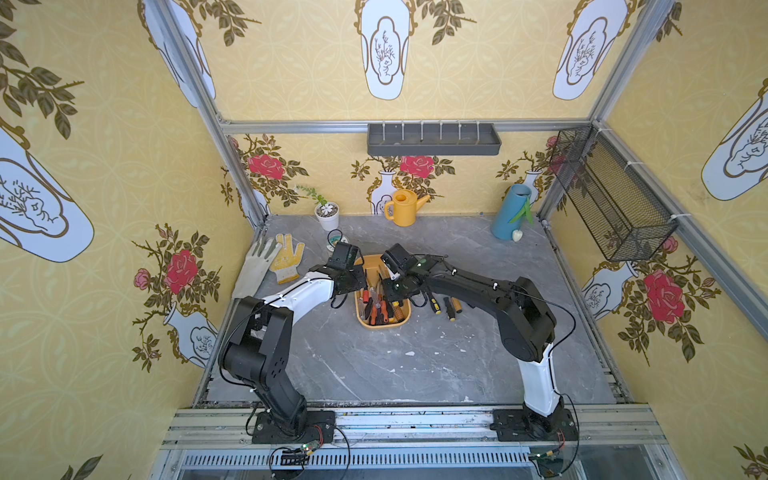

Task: Take out the screwdriver from the storage box
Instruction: Pick up the screwdriver from the storage box, then place the screwdriver at the center of the board.

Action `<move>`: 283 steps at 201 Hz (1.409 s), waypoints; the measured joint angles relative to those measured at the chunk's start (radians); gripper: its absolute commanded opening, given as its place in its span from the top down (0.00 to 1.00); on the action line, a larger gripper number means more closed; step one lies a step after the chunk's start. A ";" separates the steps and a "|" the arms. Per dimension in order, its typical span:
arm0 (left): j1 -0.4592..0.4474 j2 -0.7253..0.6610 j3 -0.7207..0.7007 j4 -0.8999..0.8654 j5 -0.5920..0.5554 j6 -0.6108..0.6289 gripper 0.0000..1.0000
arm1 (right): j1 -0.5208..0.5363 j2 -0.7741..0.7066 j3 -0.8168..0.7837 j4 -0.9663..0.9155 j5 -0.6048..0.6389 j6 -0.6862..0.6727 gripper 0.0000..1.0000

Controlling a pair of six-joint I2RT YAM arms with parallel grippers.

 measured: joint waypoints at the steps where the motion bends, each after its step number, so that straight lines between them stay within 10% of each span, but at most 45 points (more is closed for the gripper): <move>1: 0.000 0.000 0.000 0.000 0.000 0.000 1.00 | 0.000 -0.001 -0.001 0.000 0.000 0.000 1.00; 142: 0.000 0.001 0.010 -0.002 -0.003 0.000 1.00 | -0.164 -0.251 -0.219 0.016 0.057 -0.030 1.00; 283: 0.000 0.006 0.010 -0.002 -0.003 -0.001 1.00 | -0.236 -0.107 -0.243 -0.106 0.124 -0.107 0.93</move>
